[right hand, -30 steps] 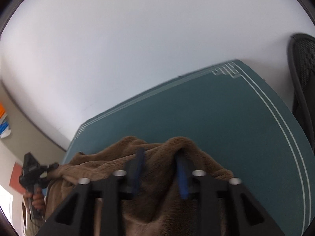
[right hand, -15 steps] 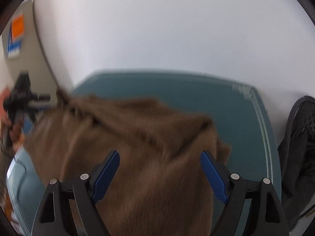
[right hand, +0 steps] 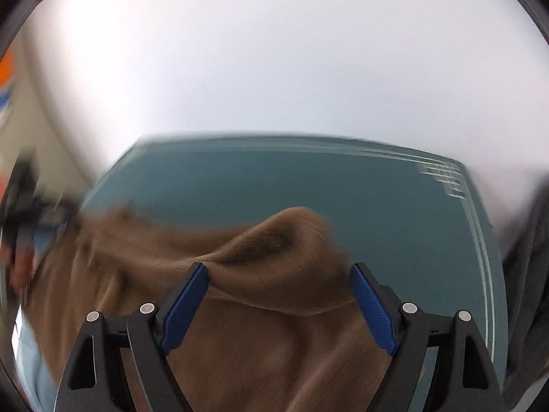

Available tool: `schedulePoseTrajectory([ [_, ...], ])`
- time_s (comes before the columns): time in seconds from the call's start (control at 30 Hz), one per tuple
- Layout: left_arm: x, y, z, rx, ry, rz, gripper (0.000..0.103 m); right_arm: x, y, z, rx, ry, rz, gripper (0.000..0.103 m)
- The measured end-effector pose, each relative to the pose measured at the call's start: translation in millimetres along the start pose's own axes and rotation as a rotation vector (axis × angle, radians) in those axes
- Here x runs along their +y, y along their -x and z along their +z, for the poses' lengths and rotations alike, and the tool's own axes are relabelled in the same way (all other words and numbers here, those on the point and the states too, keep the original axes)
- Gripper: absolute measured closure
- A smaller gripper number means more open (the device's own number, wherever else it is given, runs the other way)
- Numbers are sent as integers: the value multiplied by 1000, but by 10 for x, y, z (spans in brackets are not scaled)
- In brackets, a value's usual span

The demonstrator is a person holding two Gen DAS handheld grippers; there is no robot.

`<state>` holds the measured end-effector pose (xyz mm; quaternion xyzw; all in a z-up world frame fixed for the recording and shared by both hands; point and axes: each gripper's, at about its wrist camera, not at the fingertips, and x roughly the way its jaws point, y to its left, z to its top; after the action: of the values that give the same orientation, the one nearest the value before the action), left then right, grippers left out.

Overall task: Fold clothes
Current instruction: 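Lay the held edge onto the blanket and open both grippers, then smooth the folded blanket layers with both open grippers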

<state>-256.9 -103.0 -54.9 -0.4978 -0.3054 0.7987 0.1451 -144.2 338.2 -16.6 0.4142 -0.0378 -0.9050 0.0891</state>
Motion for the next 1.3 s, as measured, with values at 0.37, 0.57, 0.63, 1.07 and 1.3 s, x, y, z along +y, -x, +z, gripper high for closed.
schedulePoseTrajectory([
  [0.37,-140,64,-183,-12,-76,20,21,299,161,-232,-13,137,-51,17],
  [0.57,-184,-226,-69,33,-47,58,21,715,-221,-247,118,300,13,17],
  [0.63,-74,-246,14,20,3,40,21,627,-492,-251,179,290,-61,17],
  [1.07,-39,336,-197,-35,-47,-115,21,293,-521,-274,178,179,-175,17],
  [1.3,-309,43,-166,53,-128,16,19,1018,-297,-171,132,287,-10,16],
])
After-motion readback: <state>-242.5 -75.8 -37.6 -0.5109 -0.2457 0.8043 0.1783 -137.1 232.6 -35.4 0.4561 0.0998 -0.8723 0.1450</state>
